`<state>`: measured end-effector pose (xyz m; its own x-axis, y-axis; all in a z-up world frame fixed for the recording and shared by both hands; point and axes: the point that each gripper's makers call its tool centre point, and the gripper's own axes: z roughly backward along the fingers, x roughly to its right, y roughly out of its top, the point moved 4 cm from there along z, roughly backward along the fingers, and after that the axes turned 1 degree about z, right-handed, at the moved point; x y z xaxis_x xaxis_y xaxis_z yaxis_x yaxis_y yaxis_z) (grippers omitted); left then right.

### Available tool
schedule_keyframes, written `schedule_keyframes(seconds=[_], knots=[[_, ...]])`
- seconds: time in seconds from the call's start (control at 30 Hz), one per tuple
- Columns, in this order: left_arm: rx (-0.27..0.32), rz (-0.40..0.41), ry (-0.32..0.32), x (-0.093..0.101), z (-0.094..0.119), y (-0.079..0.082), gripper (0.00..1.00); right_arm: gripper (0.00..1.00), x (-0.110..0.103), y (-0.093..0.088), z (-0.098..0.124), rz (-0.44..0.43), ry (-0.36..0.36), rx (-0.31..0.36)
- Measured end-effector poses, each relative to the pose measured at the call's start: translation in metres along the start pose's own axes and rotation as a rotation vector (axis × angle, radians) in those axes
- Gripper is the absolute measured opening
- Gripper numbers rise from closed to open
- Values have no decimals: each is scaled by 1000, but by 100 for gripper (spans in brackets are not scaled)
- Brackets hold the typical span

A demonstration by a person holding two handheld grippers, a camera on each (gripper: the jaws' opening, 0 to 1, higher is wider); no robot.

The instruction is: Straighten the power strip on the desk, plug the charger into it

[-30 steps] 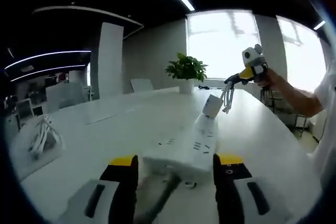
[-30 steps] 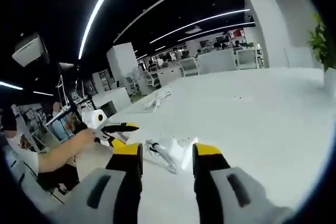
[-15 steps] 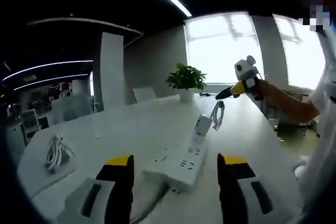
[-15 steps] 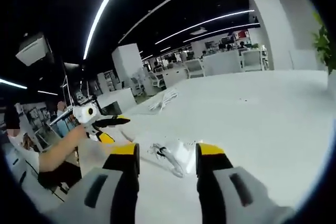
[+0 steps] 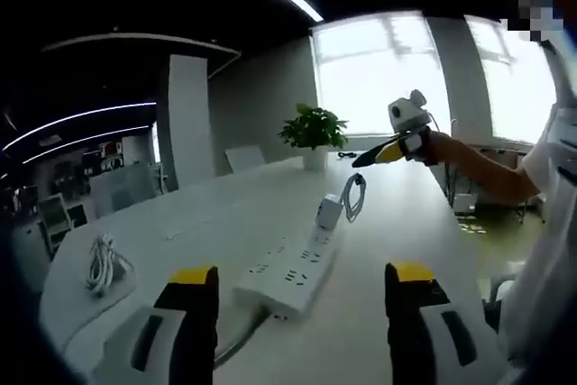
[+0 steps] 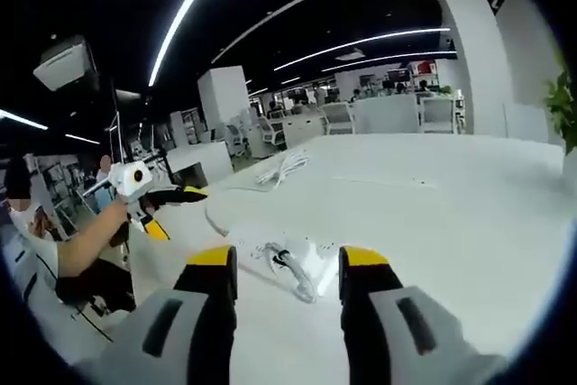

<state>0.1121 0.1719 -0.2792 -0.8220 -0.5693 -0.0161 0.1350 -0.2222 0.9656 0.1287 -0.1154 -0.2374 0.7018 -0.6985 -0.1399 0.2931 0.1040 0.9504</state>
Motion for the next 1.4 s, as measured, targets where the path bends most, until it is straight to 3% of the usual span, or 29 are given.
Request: schedule_keyframes(seconds=[0.37,0.67,0.87,1.4], knots=[[-41,27,-3,11,16,3,82,45,0,4,12,34,-13,-8],[-59,61,3,15,27,1,85,45,-5,-8,15,100,-16,-53],[-92,85,33,13,32,-6,90,47,-5,-9,21,85,-14,-50],[-71,94,40,19,43,-4,90,48,-7,-12,37,48,4,-26]])
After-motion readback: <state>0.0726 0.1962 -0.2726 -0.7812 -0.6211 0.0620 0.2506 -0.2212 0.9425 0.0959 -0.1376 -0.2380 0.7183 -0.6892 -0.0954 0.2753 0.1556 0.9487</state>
